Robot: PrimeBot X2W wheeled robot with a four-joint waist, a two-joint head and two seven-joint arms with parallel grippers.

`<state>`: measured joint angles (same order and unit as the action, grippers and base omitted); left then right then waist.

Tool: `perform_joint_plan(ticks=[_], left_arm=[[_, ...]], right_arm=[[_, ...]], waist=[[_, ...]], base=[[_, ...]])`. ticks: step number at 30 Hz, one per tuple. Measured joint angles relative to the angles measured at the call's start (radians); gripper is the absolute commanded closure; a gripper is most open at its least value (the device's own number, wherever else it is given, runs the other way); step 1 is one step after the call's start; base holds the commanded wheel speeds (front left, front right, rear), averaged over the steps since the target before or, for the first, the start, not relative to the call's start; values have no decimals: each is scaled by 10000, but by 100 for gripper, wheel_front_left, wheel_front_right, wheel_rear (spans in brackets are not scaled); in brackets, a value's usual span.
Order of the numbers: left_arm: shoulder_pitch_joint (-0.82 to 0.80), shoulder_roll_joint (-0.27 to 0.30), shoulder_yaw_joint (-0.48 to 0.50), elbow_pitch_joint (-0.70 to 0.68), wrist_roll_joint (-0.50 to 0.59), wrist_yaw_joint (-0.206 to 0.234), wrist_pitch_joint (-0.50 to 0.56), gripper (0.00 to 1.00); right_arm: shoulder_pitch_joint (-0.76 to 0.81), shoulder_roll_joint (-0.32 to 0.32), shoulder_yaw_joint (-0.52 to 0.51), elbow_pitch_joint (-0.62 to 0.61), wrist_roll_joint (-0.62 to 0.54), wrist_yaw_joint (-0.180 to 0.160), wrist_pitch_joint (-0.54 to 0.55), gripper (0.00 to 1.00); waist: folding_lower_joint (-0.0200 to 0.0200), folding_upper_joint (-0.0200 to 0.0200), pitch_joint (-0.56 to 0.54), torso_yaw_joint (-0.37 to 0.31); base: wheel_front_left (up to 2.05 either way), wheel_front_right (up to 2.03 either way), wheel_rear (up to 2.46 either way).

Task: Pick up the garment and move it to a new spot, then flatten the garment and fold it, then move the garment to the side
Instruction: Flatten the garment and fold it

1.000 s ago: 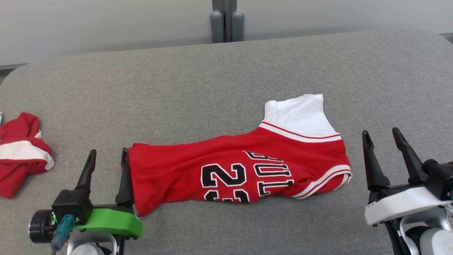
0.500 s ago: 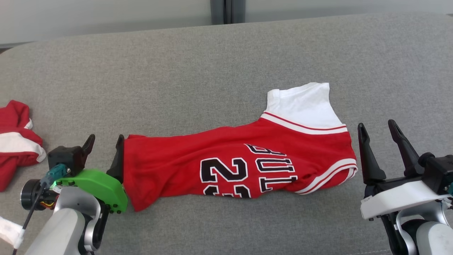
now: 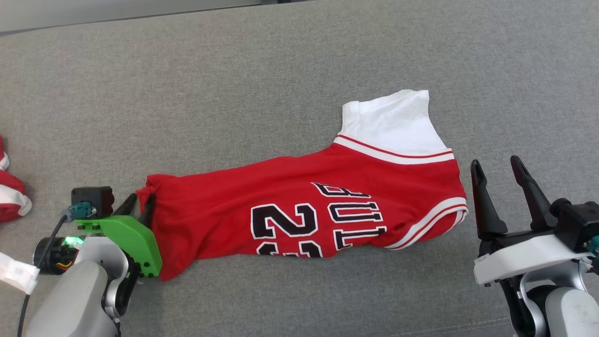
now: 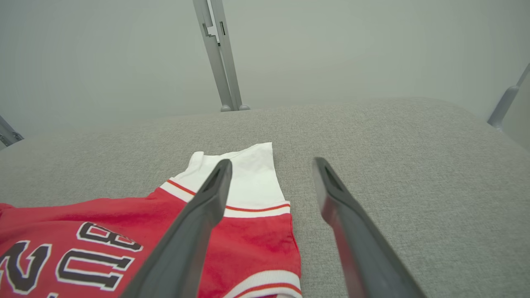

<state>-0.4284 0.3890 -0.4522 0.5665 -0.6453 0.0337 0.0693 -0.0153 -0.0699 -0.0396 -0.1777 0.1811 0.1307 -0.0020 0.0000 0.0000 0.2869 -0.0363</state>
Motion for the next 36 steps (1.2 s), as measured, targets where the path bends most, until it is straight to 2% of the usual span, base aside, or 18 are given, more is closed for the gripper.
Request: perform_joint_plan(ticks=[5, 11, 22, 27, 36], left_arm=[[-247, -104, -173, 414, 88, -173, -276, 100], [-387, -194, -221, 662, 290, -105, -840, 100], [-643, -259, -334, -414, 537, 268, -1233, 100], [-791, -353, -489, -901, 671, 355, -1239, 100], [-1047, -752, -779, -1126, 815, 374, -1413, 100]], right_arm=[[-175, -77, -73, 228, 4, 0, -48, 0], [-586, -407, -77, 648, 194, 0, -171, 0], [-2053, -1384, 98, 1762, 809, 0, -157, 0], [-3136, -1818, 385, 2840, 1204, 0, -61, 0], [-5210, -2460, 1461, 5940, 1860, 2, 63, 0]], waist=[[0, 0, 69, 48], [0, 0, 115, 111], [0, 0, 780, 453], [0, 0, 1172, 816], [0, 0, 1643, 1613]], base=[[0, 0, 0], [0, 0, 0], [0, 0, 0], [0, 0, 0], [0, 0, 0]])
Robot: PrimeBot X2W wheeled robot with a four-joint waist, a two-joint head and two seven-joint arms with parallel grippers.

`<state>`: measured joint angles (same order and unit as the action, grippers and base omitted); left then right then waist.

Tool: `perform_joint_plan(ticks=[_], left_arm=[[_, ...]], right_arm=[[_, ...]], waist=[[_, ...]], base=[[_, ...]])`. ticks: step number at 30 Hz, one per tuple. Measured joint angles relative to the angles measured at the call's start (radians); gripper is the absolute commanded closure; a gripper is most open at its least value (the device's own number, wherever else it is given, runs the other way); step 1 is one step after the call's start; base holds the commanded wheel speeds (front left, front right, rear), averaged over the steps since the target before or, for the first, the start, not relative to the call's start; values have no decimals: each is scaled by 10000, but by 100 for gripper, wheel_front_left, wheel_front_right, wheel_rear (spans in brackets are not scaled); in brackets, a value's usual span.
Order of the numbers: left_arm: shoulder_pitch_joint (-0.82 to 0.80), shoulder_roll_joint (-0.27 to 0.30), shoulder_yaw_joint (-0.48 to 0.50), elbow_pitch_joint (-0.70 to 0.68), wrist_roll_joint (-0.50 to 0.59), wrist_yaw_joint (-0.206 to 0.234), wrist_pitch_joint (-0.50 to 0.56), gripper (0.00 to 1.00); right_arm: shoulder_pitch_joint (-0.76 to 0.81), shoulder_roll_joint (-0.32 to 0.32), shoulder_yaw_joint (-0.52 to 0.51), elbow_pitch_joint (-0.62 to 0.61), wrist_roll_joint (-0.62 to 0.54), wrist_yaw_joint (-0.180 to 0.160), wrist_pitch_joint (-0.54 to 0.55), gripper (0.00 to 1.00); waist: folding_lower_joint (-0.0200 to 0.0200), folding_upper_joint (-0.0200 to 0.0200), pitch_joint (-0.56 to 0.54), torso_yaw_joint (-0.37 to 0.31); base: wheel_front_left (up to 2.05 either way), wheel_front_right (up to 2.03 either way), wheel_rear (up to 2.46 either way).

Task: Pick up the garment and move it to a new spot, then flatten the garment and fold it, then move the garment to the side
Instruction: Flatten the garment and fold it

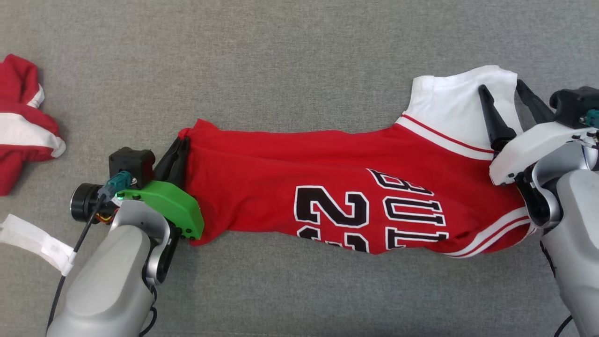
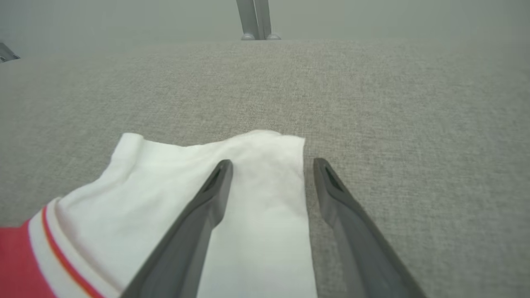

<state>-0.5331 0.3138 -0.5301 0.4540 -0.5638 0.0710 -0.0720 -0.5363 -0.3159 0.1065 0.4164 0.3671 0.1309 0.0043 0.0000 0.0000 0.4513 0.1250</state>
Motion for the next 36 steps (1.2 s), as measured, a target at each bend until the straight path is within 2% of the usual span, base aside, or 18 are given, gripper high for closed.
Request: perform_joint_plan(ticks=[2, 4, 5, 8, 13, 18, 23, 27, 31, 36], left_arm=[[-40, -67, -44, 21, 13, -15, -69, 100], [-57, -111, -90, 46, 21, -21, -174, 100], [-56, -109, -98, 59, 27, -21, -196, 100], [-35, -69, -79, 25, 63, 6, -414, 100], [124, 226, 173, -598, 188, 403, -930, 100], [244, 652, 548, -1845, 389, 920, -1264, 100], [408, 1024, 913, -3570, 742, 1547, -1453, 100], [433, 1367, 1275, -5145, 1030, 2065, -1513, 100], [374, 1816, 1682, -6916, 1434, 2508, -1407, 100], [-156, 2387, 2067, -8583, 1812, 2767, -874, 100]], right_arm=[[-287, -134, 249, 598, 113, 0, 31, 0], [-551, -253, 445, 997, 347, 0, -36, 70], [-652, -307, 548, 1110, 437, 0, -79, 100], [-759, -447, 886, 1289, 619, 2, -449, 100], [-781, -767, 1058, 928, 723, 2, -1565, 100], [-633, -1034, 790, -337, 711, 2, -2226, 100], [-4, -1135, 140, -2408, 385, 2, -2397, 100], [512, -1053, -909, -4295, -176, 2, -2090, 100], [802, -895, -1758, -6458, -656, 2, -1256, 100], [745, -999, -2510, -8387, -907, 2, -180, 100]], waist=[[0, 0, 54, 122], [0, 0, 73, 224], [0, 0, 66, 243], [0, 0, -5, 219], [0, 0, -304, 13], [0, 0, -752, -207], [0, 0, -1320, -441], [0, 0, -1782, -634], [0, 0, -2198, -855], [0, 0, -2610, -1109]], base=[[0, 0, 0], [0, 0, 0], [0, 0, 0], [0, 0, 0], [0, 0, 0], [0, 0, 0], [0, 0, 0], [0, 0, 0], [0, 0, 0], [0, 0, 0]])
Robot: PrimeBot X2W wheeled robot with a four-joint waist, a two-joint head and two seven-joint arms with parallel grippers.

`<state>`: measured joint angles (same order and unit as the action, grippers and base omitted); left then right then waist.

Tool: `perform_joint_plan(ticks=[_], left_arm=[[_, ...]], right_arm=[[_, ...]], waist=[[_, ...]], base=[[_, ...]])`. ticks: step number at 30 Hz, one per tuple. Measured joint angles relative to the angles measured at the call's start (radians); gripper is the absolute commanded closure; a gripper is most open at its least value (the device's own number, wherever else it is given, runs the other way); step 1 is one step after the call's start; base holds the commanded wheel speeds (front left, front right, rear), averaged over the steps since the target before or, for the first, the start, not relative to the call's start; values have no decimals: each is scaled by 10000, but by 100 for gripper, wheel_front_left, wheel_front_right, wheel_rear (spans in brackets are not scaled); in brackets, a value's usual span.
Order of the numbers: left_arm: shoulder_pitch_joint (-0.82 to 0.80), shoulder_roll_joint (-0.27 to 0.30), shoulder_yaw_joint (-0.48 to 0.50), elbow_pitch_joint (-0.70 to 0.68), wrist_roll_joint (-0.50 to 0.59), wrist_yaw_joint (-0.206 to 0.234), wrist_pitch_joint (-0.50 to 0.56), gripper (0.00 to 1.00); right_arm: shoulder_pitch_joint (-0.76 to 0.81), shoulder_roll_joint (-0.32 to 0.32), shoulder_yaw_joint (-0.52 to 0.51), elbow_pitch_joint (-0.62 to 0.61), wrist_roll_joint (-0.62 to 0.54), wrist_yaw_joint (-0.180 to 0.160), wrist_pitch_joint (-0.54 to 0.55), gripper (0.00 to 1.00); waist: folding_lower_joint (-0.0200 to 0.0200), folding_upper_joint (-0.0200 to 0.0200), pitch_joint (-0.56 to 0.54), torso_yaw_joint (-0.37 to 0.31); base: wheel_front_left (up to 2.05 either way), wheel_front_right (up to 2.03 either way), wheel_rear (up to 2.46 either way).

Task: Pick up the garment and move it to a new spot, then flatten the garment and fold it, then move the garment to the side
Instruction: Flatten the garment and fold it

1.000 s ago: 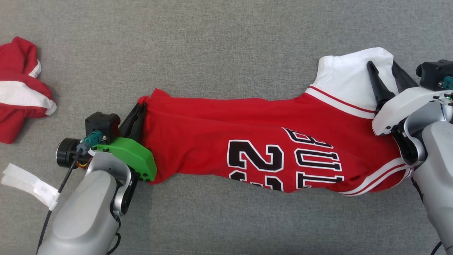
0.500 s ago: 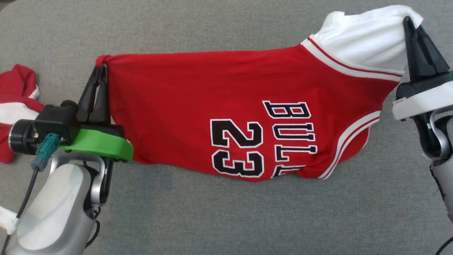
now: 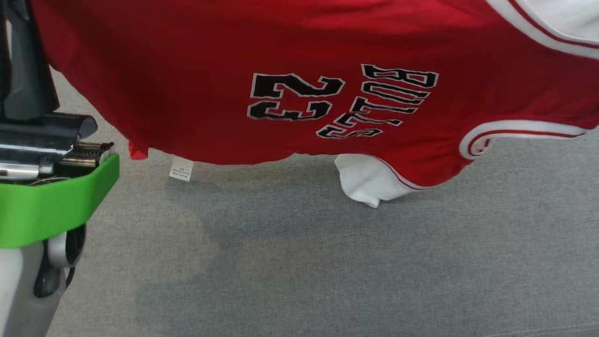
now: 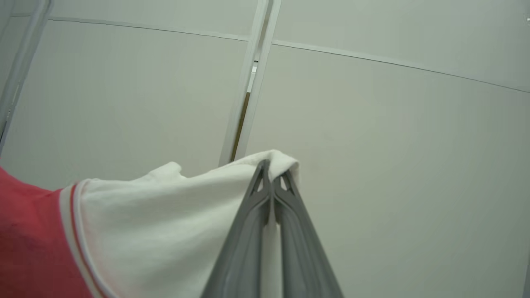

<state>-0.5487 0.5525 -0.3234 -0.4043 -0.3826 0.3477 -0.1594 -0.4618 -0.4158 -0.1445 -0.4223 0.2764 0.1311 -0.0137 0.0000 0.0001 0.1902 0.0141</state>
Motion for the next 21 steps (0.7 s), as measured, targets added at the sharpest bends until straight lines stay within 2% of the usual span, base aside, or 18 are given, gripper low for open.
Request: perform_joint_plan(ticks=[5, 10, 14, 17, 21], left_arm=[[-733, 288, 88, -690, 140, -50, 596, 100], [-1421, 169, -176, -138, -194, -420, 986, 100], [-2313, -362, -481, 1501, -746, -1028, 1016, 100], [-3255, -869, -721, 3381, -1085, -1557, 853, 100], [-4873, -1705, -834, 6125, -1289, -2245, 84, 100]], right_arm=[[-641, -382, -506, -667, 205, 0, 759, 100], [-1405, -780, -355, -13, 775, 0, 1009, 100], [-2259, -1032, 290, 1411, 1145, 0, 959, 100], [-3277, -1081, 945, 2788, 1356, 0, 796, 100], [-5073, -1039, 1841, 4801, 1505, 2, 332, 100]], waist=[[0, 0, -220, -254], [0, 0, -58, -387], [0, 0, 270, -415], [0, 0, 558, -421], [0, 0, 942, -405]], base=[[0, 0, 0], [0, 0, 0], [0, 0, 0], [0, 0, 0], [0, 0, 0]])
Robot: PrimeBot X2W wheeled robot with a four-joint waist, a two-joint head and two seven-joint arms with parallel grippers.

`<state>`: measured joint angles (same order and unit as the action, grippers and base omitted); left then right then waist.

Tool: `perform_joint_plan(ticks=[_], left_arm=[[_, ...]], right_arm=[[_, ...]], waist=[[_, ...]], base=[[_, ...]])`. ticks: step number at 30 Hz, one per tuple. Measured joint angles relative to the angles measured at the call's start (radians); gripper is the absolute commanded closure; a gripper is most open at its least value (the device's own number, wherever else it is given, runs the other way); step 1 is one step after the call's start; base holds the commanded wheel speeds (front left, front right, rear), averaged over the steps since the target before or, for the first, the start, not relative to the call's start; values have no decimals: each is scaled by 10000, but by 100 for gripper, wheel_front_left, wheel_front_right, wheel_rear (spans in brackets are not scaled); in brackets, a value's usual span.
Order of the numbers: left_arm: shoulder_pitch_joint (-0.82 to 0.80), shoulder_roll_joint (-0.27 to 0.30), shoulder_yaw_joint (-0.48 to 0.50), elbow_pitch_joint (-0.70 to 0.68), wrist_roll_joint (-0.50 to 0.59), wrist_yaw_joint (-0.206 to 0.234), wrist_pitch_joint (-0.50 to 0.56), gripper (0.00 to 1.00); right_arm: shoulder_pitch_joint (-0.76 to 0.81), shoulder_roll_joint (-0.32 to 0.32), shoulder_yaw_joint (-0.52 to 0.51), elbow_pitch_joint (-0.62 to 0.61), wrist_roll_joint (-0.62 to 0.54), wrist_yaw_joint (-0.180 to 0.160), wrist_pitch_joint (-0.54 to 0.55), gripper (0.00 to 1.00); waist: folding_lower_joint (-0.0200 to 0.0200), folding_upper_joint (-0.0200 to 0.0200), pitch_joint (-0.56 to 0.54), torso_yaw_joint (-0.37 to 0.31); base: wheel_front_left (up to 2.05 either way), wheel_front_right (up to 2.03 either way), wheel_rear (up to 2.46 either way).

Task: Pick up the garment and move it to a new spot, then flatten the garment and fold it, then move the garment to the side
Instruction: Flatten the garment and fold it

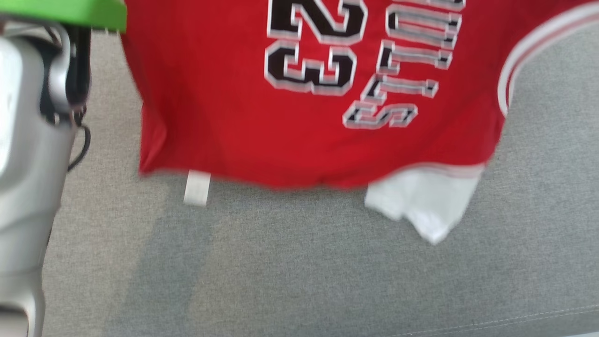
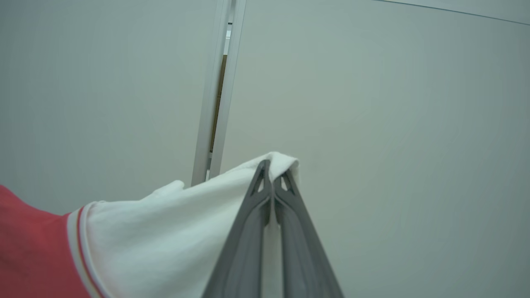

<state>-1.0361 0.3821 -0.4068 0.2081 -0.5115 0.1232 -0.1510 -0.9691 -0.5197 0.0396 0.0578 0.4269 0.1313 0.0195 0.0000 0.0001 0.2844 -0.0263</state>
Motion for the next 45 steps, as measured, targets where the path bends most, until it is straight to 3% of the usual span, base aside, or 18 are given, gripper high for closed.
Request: perform_joint_plan(ticks=[5, 11, 18, 24, 27, 33, 39, 45], left_arm=[[-1849, -688, 117, 3089, 2, -548, -863, 100], [-2966, -894, 508, 5379, 167, -876, -1106, 100], [-1623, -1233, 988, 7379, 259, -1145, -1129, 100], [-75, -1691, 1358, 8226, 322, -1352, -1129, 100], [657, -1962, 1668, 8301, 351, -1398, -1127, 100], [2285, -2109, 2410, 7162, 614, -1473, -1127, 100], [4719, -2272, 2905, 4800, 1496, -1567, -1131, 100], [7705, -2280, 3404, 2474, 1944, -1227, -1129, 100]], right_arm=[[-2511, 491, 890, 2445, 2, 2, -984, 100], [-4293, 1515, 1797, 4911, 121, 2, -2019, 100], [-3605, 2771, 3183, 7476, 825, 2, -2562, 100], [-2179, 3254, 4186, 8429, 1624, 2, -2767, 100], [-1149, 3179, 4176, 8090, 2002, 0, -2780, 100], [1688, 2849, 3154, 5837, 2125, 0, -2813, 100], [5057, 2709, 2115, 2978, 1538, -6, -2821, 100], [7762, 2746, 1674, 786, 989, -4, -2821, 100]], waist=[[0, 0, 296, -4], [0, 0, 332, -253], [0, 0, 553, -489], [0, 0, 857, -528], [0, 0, 952, -454], [0, 0, 927, -246], [0, 0, 532, -173], [0, 0, 16, -308]], base=[[0, 0, 0], [0, 0, 0], [0, 0, 0], [0, 0, 0], [0, 0, 0], [0, 0, 0], [0, 0, 0], [0, 0, 0]])
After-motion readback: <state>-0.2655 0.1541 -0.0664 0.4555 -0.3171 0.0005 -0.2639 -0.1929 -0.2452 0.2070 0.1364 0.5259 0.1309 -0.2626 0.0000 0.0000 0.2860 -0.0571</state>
